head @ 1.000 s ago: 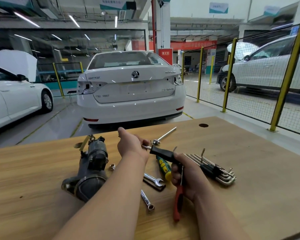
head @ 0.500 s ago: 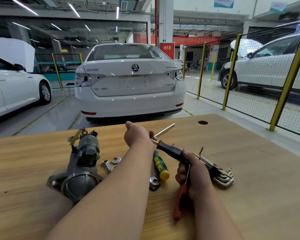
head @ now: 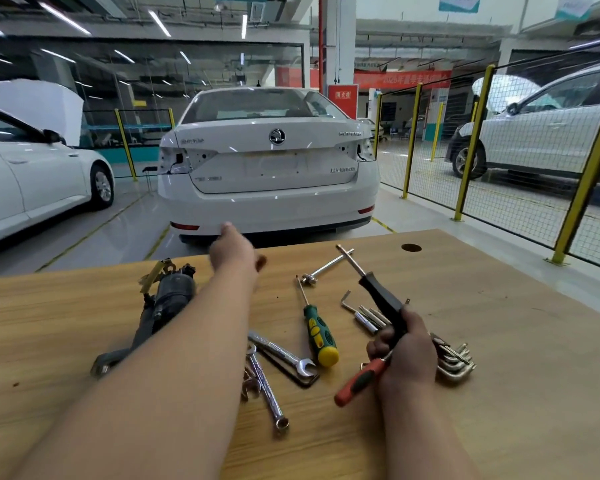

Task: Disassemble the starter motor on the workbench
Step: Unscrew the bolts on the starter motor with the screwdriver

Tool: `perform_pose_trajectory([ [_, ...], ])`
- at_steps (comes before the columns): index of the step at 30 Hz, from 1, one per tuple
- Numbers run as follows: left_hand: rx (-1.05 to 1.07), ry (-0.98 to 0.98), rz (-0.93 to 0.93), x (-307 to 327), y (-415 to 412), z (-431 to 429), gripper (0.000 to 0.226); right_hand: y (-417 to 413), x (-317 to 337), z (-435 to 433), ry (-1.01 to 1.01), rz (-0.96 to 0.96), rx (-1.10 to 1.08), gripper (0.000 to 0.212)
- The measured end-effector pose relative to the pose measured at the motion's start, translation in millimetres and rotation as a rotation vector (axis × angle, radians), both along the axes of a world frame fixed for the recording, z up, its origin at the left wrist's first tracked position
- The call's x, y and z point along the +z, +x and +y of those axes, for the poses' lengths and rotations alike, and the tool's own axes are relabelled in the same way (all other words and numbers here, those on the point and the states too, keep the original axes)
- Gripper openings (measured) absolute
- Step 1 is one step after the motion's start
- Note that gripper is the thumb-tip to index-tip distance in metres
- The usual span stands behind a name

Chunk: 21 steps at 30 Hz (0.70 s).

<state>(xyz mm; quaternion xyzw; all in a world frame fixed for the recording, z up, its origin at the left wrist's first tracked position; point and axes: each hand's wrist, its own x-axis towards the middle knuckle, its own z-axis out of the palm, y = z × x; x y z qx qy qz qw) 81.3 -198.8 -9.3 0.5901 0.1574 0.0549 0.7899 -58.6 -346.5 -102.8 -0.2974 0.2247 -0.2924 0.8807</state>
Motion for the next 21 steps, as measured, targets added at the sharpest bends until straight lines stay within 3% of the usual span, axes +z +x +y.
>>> perform_pose_trajectory([
  [2, -0.244, 0.385, -0.037, -14, -19, -26, 0.032, 3, 0, 6, -0.026, 0.019, 0.007, 0.019],
  [4, -0.438, 0.734, -0.146, -35, -37, -55, 0.043, 3, 0, 8, -0.032, 0.026, 0.004, 0.020],
  [8, -0.651, 1.468, -0.247, -63, -49, -78, 0.052, 0, 4, 6, 0.069, -0.019, -0.049, 0.023],
  [10, -0.712, 1.727, -0.232, -72, -50, -85, 0.058, -1, 7, 6, 0.138, -0.045, -0.043, 0.026],
  [15, -0.730, 1.768, -0.225, -75, -50, -97, 0.057, 1, 7, 4, 0.190, -0.049, 0.003, 0.024],
  [17, -0.704, 1.674, -0.239, -75, -52, -94, 0.058, 1, 7, 3, 0.187, -0.049, 0.013, 0.022],
  [19, -0.662, 1.351, -0.232, -70, -55, -83, 0.053, 1, 7, 2, 0.158, -0.053, 0.031, 0.018],
  [21, -0.669, 0.895, -0.253, -59, -60, -66, 0.037, 0, 8, 3, 0.128, -0.091, 0.078, 0.015],
])
